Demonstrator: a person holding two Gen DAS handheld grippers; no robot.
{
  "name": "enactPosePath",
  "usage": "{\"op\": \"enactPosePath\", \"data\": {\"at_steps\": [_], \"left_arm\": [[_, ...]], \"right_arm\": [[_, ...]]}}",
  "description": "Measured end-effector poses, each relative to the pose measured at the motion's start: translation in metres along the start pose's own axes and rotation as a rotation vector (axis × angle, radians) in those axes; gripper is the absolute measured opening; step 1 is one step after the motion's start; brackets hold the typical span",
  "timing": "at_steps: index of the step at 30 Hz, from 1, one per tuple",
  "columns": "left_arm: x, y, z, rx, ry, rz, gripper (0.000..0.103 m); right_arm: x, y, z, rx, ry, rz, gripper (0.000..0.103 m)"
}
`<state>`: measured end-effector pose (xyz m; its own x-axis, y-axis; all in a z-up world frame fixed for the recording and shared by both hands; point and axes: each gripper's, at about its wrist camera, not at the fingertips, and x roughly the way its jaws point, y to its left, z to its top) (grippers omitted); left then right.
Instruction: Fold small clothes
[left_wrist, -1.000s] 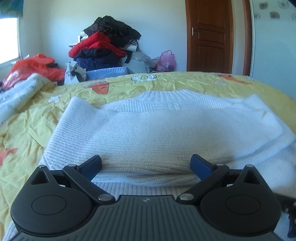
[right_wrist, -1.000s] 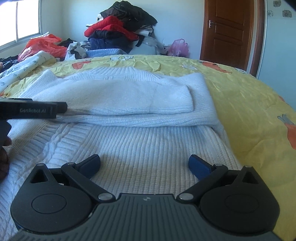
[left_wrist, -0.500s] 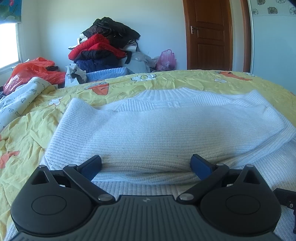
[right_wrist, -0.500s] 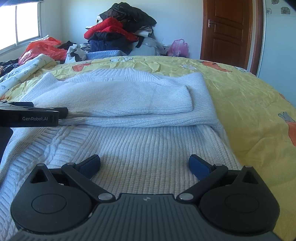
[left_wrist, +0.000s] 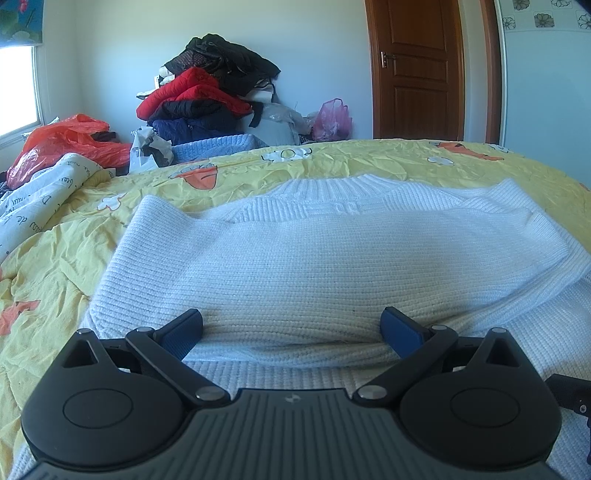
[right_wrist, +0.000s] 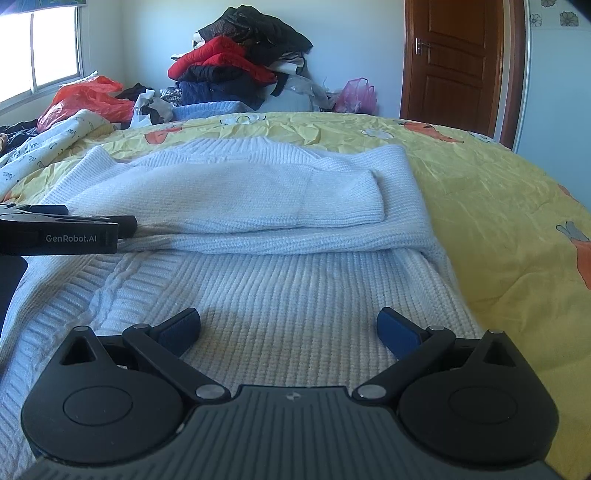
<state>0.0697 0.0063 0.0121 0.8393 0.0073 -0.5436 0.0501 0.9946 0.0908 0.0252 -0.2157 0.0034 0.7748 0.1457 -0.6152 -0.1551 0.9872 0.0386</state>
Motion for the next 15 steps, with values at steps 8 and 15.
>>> {"op": "enactPosePath", "data": {"at_steps": [8,15], "left_arm": [[0.0001,-0.0001,0.0,0.0,0.0,0.0,0.103],[0.0001,-0.0001,-0.0001,-0.002,0.0,-0.001,0.103]], "right_arm": [[0.0007,-0.0013,-0.0005,0.0,0.0,0.0,0.101],[0.0018,-0.0003,-0.0009,-0.011,0.005,-0.005,0.102]]}}
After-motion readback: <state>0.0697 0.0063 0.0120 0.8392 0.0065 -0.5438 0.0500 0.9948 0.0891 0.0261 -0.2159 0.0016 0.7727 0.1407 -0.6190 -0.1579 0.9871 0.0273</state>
